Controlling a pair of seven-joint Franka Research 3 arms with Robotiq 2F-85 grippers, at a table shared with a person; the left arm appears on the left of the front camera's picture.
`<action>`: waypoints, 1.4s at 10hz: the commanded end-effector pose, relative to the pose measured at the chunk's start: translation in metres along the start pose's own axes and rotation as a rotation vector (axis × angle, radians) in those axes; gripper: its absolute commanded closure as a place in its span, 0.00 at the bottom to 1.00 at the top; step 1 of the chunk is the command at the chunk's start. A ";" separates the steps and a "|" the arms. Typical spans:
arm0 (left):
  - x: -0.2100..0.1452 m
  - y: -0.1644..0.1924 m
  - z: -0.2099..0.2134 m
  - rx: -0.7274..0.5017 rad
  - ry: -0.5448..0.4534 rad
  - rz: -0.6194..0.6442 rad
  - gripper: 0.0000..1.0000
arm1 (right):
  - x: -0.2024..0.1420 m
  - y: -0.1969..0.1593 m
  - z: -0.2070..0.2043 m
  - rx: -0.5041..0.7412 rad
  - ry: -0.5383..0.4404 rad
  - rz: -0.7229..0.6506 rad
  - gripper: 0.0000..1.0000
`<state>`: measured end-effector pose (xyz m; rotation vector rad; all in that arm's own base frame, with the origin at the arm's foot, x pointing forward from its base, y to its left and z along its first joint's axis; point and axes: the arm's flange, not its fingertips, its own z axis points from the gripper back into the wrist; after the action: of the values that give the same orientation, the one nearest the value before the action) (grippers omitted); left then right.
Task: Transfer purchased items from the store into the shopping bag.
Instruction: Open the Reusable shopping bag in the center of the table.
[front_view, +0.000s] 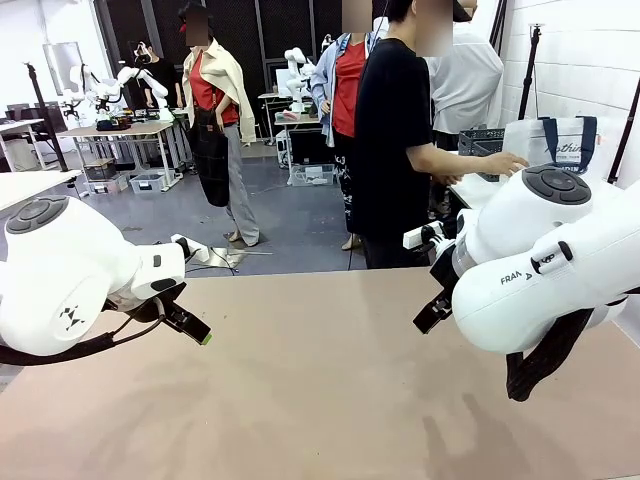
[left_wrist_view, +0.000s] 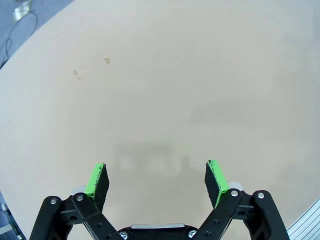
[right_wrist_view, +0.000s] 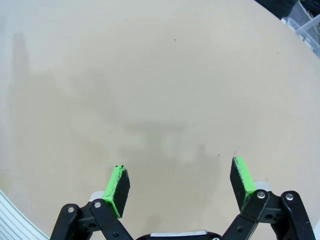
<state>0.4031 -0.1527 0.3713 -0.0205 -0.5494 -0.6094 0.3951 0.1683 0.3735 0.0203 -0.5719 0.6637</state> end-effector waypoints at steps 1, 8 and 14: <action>0.000 0.001 0.000 0.000 0.000 0.003 0.00 | 0.000 0.000 0.000 0.000 0.000 0.000 0.00; 0.000 0.001 0.000 0.000 0.000 0.003 0.00 | 0.000 0.000 0.000 0.000 0.000 0.000 0.00; 0.000 0.001 0.000 0.000 0.000 0.003 0.00 | 0.000 0.000 0.000 0.000 0.000 0.000 0.00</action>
<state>0.4031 -0.1527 0.3713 -0.0205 -0.5494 -0.6095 0.3951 0.1683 0.3735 0.0203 -0.5719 0.6637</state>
